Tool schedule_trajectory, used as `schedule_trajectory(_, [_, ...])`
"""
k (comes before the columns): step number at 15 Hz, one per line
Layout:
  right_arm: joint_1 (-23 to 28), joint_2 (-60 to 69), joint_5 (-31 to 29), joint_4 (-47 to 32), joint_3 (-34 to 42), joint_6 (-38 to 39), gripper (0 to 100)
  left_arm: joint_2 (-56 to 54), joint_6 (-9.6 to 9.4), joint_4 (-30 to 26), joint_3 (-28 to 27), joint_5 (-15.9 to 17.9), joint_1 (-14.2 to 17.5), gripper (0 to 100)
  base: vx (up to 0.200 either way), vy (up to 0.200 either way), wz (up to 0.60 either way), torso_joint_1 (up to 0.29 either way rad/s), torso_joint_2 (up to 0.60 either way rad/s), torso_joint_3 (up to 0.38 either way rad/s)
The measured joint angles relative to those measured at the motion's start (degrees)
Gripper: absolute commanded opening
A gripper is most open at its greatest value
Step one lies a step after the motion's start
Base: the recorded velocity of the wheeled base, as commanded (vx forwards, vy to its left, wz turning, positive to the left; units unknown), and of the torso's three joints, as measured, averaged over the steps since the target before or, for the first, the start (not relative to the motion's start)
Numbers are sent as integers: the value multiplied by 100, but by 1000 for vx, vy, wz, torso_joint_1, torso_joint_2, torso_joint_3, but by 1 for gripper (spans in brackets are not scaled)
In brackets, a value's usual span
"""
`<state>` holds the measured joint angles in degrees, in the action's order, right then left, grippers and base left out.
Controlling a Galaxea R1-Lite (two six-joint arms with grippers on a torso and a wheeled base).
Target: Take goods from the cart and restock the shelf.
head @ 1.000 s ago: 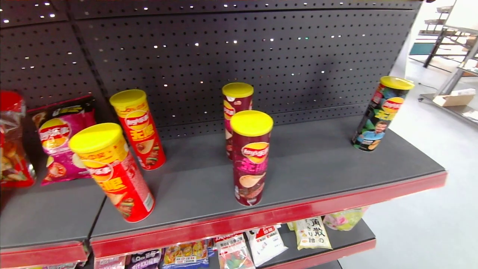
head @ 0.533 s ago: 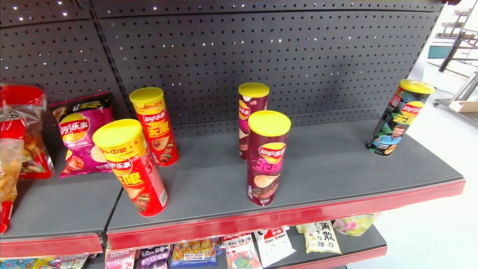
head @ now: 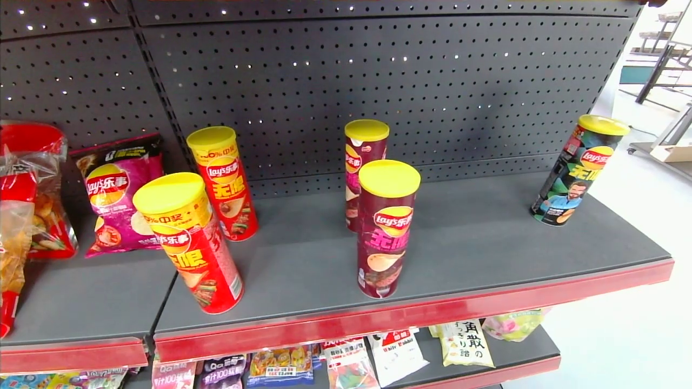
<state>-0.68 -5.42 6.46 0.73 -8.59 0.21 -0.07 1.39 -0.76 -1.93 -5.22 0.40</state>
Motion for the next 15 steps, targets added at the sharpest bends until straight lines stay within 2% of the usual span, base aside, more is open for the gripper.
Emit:
schedule_trajectory(2, [-28,-918,67,6,-811,118,100,0,-77,29,39,-364,1,100,0,0,0,0,0,0])
schedule_trajectory(3, [-41,-1409,115,52,-1147,48,100,0,-55,49,50,-619,0,100,0,0,0,0,0,0])
schedule_trajectory(4, [-48,-1941,155,123,-1397,-45,100,2,55,71,63,-895,1,100,0,0,0,0,0,0])
schedule_trajectory(5, [-61,-2539,194,268,-1621,-140,100,2,132,129,78,-740,4,100,0,0,0,0,0,0])
schedule_trajectory(6, [-94,-3093,216,457,-1788,-201,100,2,79,210,102,-197,1,100,0,0,0,0,0,0])
schedule_trajectory(7, [-168,-3633,227,714,-1919,-255,100,0,-20,280,129,161,1,100,0,0,0,0,0,0])
schedule_trajectory(8, [-336,-4166,232,996,-2002,-289,100,0,5,305,155,55,1,100,0,0,0,0,0,0])
schedule_trajectory(9, [-505,-4614,235,1243,-2039,-311,100,0,189,318,171,-299,1,100,0,0,0,0,0,0])
schedule_trajectory(10, [-680,-5030,238,1512,-2054,-333,100,0,262,318,179,-802,4,100,0,0,0,0,0,0])
schedule_trajectory(11, [-891,-5453,234,1857,-2070,-344,100,0,317,327,188,-1136,1,100,0,0,0,0,0,0])
schedule_trajectory(12, [-1064,-5827,199,2176,-2072,-349,100,0,339,333,188,-1112,1,100,0,0,0,0,0,0])
schedule_trajectory(14, [-1309,-6516,89,2675,-2065,-364,100,0,277,329,190,-660,1,100,0,0,0,0,0,0])
schedule_trajectory(15, [-1397,-6758,62,2798,-2072,-371,100,0,134,329,193,-272,1,100,0,0,0,0,0,0])
